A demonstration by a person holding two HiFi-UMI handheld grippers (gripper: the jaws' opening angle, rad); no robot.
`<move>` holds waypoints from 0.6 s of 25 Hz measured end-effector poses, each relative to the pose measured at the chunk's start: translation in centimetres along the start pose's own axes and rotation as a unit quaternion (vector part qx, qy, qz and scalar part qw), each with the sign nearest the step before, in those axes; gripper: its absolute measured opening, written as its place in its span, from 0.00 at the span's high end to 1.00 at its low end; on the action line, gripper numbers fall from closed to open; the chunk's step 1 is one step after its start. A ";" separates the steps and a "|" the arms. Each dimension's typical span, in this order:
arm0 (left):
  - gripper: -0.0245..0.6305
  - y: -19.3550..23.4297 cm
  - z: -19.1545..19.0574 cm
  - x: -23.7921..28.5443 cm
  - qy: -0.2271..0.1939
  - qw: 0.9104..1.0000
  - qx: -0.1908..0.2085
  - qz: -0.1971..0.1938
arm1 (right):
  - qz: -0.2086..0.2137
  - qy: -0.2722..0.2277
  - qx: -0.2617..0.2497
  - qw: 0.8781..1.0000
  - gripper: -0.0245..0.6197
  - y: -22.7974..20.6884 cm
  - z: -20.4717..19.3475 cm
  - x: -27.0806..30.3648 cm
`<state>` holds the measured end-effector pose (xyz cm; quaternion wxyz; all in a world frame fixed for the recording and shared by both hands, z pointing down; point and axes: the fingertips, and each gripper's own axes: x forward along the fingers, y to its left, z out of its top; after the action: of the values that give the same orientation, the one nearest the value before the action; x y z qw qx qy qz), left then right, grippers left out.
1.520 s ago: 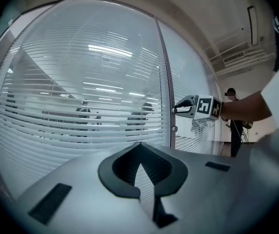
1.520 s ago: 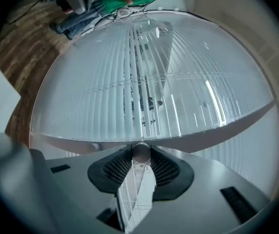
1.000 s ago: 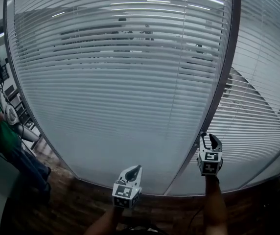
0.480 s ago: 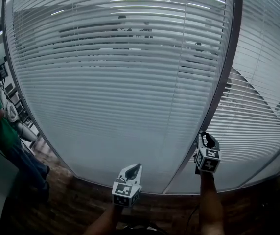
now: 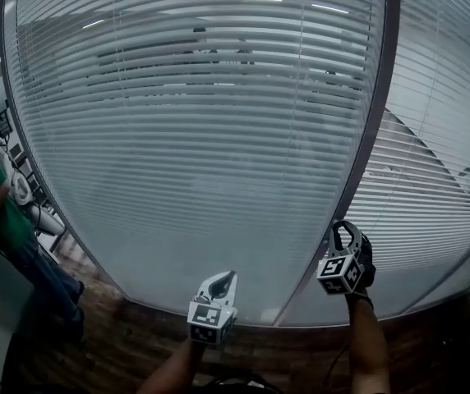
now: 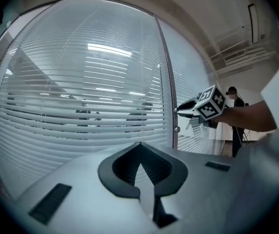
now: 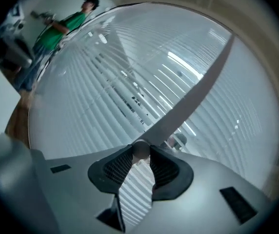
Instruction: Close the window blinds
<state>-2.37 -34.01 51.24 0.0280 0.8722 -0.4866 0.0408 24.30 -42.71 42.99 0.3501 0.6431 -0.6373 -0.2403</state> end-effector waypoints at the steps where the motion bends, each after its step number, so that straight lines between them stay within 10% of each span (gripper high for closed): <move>1: 0.97 -0.1 -0.3 0.1 0.000 1.000 0.001 -0.002 | -0.004 0.004 -0.047 0.999 0.78 0.4 -0.2 0.0; 8: 0.97 -0.8 -0.7 0.7 0.002 1.000 0.002 -0.011 | -0.032 0.004 -0.288 0.957 0.78 1.1 -1.0 0.8; 15: 0.97 -1.0 -0.6 0.2 0.000 1.000 0.006 -0.014 | -0.048 0.007 -0.280 0.959 0.78 1.3 -0.9 0.8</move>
<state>-1.40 -33.57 51.83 0.0231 0.8791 -0.4741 0.0434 24.22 -43.30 44.67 0.5087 0.5506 -0.5104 -0.4214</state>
